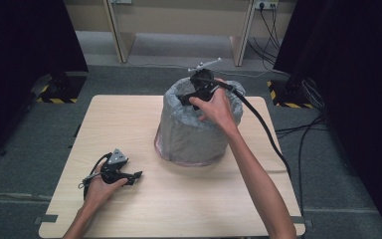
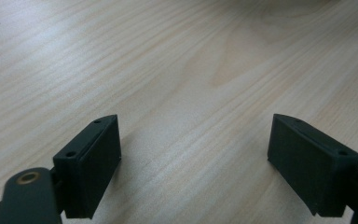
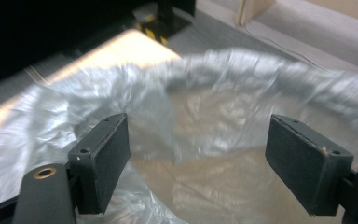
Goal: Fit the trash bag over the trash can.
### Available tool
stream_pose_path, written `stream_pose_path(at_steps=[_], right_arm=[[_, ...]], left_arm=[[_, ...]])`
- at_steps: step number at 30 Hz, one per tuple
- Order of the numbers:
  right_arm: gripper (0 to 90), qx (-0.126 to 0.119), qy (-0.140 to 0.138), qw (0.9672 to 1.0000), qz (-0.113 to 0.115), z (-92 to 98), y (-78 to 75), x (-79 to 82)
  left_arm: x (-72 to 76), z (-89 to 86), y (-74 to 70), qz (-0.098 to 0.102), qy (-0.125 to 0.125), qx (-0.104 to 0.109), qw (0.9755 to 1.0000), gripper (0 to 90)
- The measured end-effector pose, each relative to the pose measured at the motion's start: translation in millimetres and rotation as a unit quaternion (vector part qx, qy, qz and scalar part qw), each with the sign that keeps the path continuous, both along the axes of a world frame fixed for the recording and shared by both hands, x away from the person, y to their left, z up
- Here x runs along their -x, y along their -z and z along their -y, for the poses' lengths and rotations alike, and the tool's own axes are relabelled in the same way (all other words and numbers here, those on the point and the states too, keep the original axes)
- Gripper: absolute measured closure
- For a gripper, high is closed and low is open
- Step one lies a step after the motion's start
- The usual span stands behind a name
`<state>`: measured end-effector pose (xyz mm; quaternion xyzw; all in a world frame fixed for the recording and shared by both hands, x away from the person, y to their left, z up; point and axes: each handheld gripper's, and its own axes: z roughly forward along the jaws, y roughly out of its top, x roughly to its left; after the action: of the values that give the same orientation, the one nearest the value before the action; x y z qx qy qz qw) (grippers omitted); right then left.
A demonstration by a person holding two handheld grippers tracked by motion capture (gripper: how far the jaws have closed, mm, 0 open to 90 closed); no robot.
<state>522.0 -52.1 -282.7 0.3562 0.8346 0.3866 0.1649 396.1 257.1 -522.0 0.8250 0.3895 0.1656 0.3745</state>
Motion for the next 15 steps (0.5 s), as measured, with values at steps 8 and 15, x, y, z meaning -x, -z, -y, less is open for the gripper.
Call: stream_pose_path(at_steps=[8,15], right_arm=[[26.0,0.064,-0.009,0.9967,-0.049,-19.4,26.7,-4.9],[24.4,0.030,0.003,0.9990,-0.033,-3.5,9.9,-8.1]], left_arm=[[0.0,0.0,0.0,0.000,0.000,0.000,1.0000,16.3],[0.1,0.0,0.1,0.000,0.000,0.000,1.0000,16.3]])
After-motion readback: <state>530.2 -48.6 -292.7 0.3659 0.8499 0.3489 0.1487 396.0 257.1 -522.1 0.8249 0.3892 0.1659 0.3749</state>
